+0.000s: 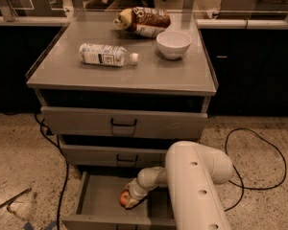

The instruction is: Pick apple from bottom drawer and place on counter

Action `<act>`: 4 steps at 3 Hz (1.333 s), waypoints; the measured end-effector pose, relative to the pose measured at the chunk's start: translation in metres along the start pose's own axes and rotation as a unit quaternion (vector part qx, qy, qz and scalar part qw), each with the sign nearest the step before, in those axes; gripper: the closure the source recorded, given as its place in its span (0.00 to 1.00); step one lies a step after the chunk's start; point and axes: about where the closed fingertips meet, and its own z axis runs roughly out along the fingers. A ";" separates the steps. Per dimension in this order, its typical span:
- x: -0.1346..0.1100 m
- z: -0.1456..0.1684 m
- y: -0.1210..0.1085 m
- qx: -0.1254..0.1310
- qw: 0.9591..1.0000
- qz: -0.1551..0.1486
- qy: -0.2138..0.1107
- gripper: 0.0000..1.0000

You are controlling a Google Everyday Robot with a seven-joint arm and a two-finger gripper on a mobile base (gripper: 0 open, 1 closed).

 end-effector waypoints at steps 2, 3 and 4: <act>-0.006 -0.018 0.002 0.007 1.000 -0.002 0.000 1.00; -0.019 -0.062 0.002 0.019 1.000 -0.012 0.011 1.00; -0.029 -0.092 0.003 0.025 0.999 -0.017 0.018 1.00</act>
Offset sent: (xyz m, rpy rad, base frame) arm -0.0075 -0.0135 0.0566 0.0057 -0.0472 -0.0124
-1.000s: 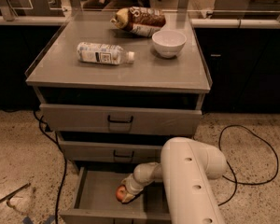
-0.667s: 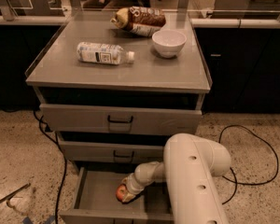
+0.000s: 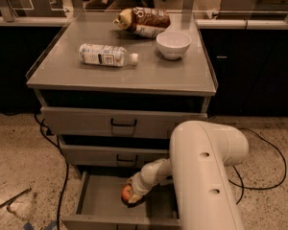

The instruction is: Pick apple from bottom drawer and place on counter

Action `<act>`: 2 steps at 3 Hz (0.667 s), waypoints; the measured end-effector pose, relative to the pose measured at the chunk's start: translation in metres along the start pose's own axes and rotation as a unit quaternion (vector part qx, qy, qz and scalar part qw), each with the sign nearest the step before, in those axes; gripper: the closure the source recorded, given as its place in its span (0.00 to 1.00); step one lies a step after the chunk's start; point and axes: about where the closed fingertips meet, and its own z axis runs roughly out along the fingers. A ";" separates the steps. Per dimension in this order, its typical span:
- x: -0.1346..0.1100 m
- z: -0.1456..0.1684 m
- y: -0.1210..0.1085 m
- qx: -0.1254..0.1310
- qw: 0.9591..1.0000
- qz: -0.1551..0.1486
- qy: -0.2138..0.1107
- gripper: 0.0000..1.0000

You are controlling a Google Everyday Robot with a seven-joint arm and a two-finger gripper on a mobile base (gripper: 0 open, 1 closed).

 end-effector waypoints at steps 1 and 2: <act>-0.008 -0.027 -0.002 0.007 1.000 0.001 0.005 1.00; -0.017 -0.056 -0.004 0.020 1.000 0.001 0.011 1.00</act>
Offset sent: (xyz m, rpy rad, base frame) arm -0.0101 -0.0153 0.1008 -0.0262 -0.0784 -0.0459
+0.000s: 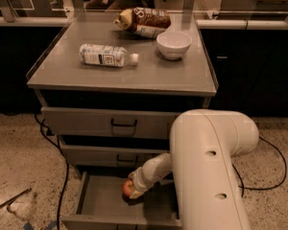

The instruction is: Pick apple from bottom drawer and place on counter

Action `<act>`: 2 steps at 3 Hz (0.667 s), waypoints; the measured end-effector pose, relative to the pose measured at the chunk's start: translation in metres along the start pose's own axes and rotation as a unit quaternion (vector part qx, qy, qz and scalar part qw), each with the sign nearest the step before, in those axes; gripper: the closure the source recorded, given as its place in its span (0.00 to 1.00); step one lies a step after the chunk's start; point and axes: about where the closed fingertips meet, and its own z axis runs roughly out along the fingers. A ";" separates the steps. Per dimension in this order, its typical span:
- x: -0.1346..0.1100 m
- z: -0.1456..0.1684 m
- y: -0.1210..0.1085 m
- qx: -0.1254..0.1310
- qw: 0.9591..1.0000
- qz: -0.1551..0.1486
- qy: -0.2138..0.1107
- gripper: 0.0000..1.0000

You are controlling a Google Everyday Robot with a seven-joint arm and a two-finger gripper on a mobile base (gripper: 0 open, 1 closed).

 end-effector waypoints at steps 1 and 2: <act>-0.009 -0.028 -0.003 0.012 1.000 0.002 0.011 1.00; -0.020 -0.054 -0.004 0.022 0.999 0.003 0.025 1.00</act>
Offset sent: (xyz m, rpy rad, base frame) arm -0.0202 -0.0028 0.0960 -0.0755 -0.0744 -0.0575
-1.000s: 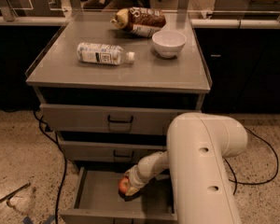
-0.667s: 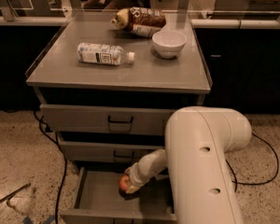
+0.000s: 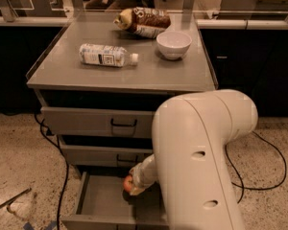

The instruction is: Pick apple from bottom drawer and place on counter

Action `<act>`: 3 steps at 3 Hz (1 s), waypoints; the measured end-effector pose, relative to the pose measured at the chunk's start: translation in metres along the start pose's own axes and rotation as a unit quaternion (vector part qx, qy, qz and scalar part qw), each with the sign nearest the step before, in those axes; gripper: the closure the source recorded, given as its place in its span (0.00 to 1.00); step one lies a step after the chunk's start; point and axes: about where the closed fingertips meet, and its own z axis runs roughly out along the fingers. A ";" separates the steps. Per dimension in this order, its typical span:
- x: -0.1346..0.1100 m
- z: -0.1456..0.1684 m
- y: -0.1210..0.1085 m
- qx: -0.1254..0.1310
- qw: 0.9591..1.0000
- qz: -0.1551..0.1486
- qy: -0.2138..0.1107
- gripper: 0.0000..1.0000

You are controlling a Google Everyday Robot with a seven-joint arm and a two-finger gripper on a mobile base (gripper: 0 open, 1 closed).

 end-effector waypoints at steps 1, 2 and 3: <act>-0.026 -0.048 -0.002 0.018 0.999 -0.005 0.028 1.00; -0.026 -0.048 -0.002 0.018 0.999 -0.005 0.028 1.00; -0.030 -0.057 -0.006 0.026 0.999 -0.010 0.015 1.00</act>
Offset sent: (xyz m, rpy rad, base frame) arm -0.0196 0.0117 0.0842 -0.0779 -0.0814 -0.0316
